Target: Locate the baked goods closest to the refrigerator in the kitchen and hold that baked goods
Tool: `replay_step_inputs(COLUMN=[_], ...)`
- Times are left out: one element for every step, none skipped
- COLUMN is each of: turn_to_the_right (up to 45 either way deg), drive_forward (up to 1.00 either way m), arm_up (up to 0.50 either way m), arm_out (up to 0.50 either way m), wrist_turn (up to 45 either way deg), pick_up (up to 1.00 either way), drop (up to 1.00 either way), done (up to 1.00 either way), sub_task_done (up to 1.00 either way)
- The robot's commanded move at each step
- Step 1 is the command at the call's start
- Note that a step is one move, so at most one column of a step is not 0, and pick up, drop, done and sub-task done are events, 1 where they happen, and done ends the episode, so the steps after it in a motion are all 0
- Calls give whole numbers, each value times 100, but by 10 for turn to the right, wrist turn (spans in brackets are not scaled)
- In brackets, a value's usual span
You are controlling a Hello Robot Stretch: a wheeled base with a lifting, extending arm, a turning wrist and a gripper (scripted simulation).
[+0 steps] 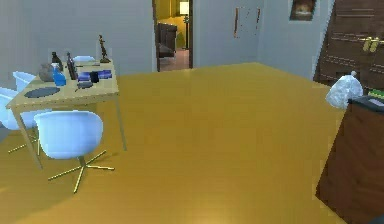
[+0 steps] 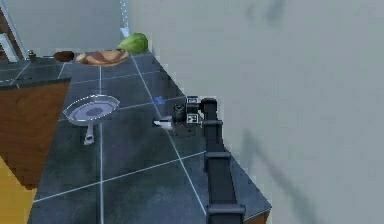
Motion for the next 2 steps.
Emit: replay_step_inputs(turn_to_the_right=[0, 0], drive_forward=[0, 0], arm_up=[0, 10], arm_out=[0, 0], wrist_turn=[0, 0], pick_up=[100, 0], drop=[0, 0], done=[0, 0], sub_task_done=[0, 0])
